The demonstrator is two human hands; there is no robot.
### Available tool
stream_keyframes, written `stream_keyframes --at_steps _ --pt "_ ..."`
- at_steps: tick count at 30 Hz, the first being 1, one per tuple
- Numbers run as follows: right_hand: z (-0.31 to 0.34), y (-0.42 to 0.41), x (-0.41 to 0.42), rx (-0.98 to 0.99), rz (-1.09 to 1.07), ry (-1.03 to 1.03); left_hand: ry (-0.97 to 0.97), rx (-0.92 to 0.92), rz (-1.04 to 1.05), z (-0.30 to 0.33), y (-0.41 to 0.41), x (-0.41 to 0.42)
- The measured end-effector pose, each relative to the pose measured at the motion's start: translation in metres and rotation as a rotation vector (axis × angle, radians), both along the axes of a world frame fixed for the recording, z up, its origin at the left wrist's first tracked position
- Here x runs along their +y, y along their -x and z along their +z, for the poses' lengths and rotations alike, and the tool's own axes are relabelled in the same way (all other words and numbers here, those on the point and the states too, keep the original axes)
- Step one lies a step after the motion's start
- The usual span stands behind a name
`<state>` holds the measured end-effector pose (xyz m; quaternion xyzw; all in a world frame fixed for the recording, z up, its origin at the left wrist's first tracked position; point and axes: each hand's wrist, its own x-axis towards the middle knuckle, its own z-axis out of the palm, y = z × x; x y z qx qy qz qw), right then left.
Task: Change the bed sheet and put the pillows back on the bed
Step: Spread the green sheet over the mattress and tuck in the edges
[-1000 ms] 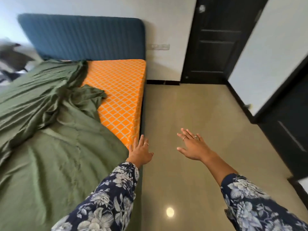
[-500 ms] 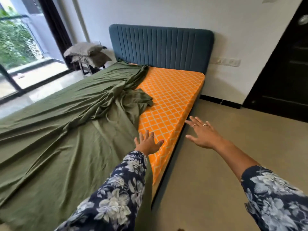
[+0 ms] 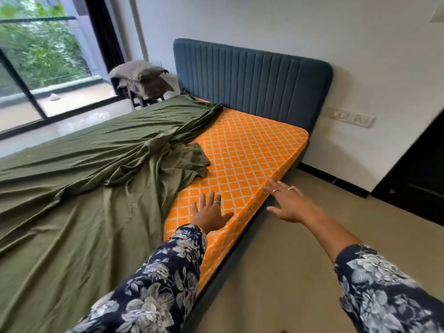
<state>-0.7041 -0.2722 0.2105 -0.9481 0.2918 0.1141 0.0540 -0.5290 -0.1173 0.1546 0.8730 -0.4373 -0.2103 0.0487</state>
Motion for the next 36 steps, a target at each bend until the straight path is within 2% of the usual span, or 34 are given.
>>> stream_keyframes --at_steps 7,11,17,21,24,28,33,36 --pt "0.012 -0.04 -0.174 0.106 0.144 0.016 -0.066 -0.023 0.231 -0.006 -0.021 -0.075" --pt "0.003 -0.107 -0.226 0.119 0.264 -0.017 -0.081 -0.056 0.371 -0.025 -0.053 -0.091" --pt "-0.064 -0.235 -0.234 0.15 0.515 -0.052 -0.185 0.1 0.615 -0.08 -0.115 -0.09" --pt "-0.118 -0.297 -0.229 0.352 0.714 -0.085 -0.272 0.284 0.744 -0.12 -0.156 -0.091" --pt "-0.138 -0.335 -0.237 0.426 0.79 -0.079 -0.285 0.32 0.785 -0.13 -0.178 -0.099" --pt "-0.16 -0.392 -0.253 0.423 0.768 -0.105 -0.271 0.293 0.815 -0.14 -0.211 -0.113" --pt "-0.221 -0.468 -0.266 0.329 0.577 -0.44 -0.319 0.307 0.928 -0.178 -0.262 -0.127" --pt "-0.276 -0.51 -0.278 0.32 0.599 -0.319 -0.285 0.245 0.977 -0.222 -0.297 -0.136"
